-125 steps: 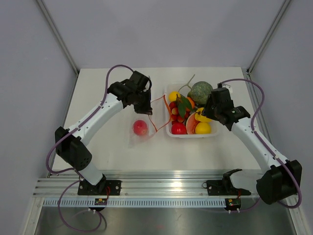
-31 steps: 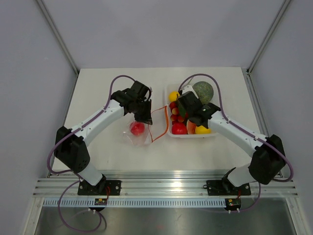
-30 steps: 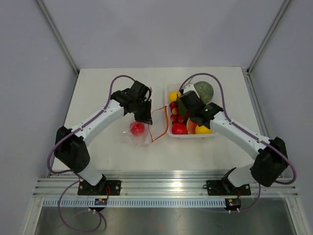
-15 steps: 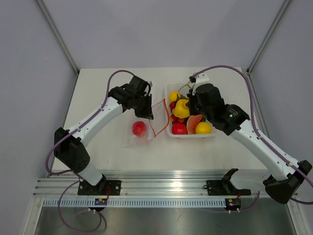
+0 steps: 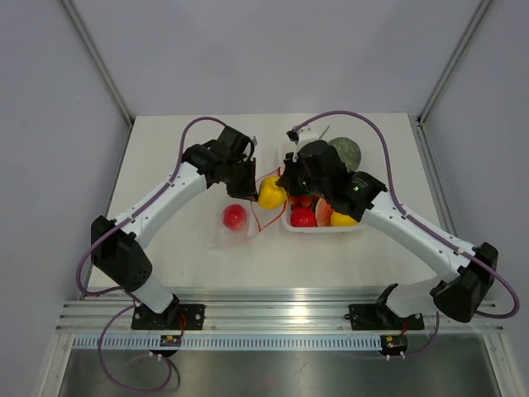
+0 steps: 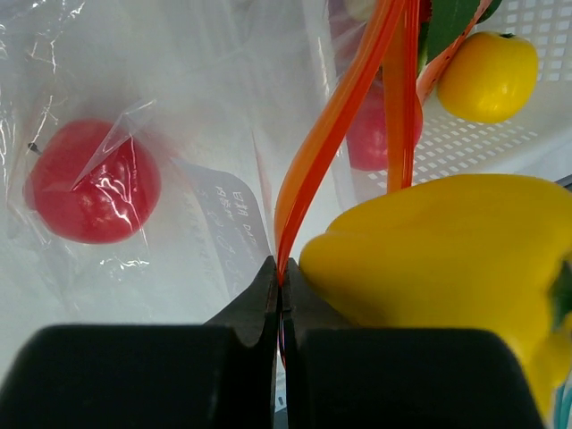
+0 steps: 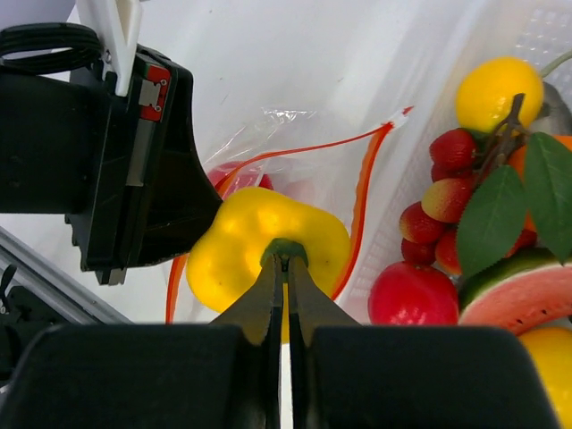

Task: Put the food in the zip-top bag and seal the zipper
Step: Pick up the fake vegetable from the bin, then place the fake vegetable in the zipper food storage bag.

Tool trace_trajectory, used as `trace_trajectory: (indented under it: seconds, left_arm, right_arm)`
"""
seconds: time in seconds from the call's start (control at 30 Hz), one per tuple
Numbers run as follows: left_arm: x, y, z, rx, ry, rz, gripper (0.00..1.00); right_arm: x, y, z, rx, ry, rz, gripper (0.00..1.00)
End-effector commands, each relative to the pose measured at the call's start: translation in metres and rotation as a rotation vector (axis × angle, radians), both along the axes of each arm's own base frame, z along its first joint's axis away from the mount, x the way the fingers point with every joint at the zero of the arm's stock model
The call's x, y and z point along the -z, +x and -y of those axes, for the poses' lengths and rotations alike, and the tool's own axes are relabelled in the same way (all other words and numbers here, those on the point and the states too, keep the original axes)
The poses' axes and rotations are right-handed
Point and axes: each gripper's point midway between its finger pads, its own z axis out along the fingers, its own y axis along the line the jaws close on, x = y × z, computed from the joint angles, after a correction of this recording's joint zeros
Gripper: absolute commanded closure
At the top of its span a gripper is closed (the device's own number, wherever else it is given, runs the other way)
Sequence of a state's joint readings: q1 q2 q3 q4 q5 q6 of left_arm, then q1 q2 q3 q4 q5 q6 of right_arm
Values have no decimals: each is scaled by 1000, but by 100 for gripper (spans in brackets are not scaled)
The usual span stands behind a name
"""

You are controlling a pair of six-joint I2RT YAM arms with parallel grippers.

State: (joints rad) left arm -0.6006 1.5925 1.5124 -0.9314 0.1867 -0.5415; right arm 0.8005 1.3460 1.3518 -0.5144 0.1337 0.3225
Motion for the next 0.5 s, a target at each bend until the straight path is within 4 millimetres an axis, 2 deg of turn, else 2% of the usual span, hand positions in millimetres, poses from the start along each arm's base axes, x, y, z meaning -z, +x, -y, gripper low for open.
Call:
trace_trajectory:
  seconds: [0.0,0.1,0.2,0.23,0.27,0.3,0.37,0.43,0.47]
  left_arm:
    - [-30,6,4,18,-57,71,100]
    - [-36,5,3,19,-67,89,100]
    - [-41,5,3,20,-67,99,100]
    - [-41,5,3,19,-67,97,100]
    - [-41,5,3,17,-69,97,100]
    - [-42,6,3,16,-70,98,100]
    - [-43,6,4,11,-79,98,100]
    - [-44,6,5,9,-86,101,100]
    - [-44,6,5,7,-87,102,100]
  right_arm:
    - [-8,6,-28,-25,73,14,100]
    - [11,9,-32,-14,46,-12,100]
    - [22,8,-37,-30,41,-33,100]
    - [23,7,-38,-37,38,-40,95]
    - [21,8,-40,-42,38,-41,85]
    - [26,7,-39,-43,19,-55,74]
    - [24,8,-34,-31,2,-47,44]
    - [22,10,-23,7,-28,-23,37]
    - [15,9,-16,22,-23,-4,32]
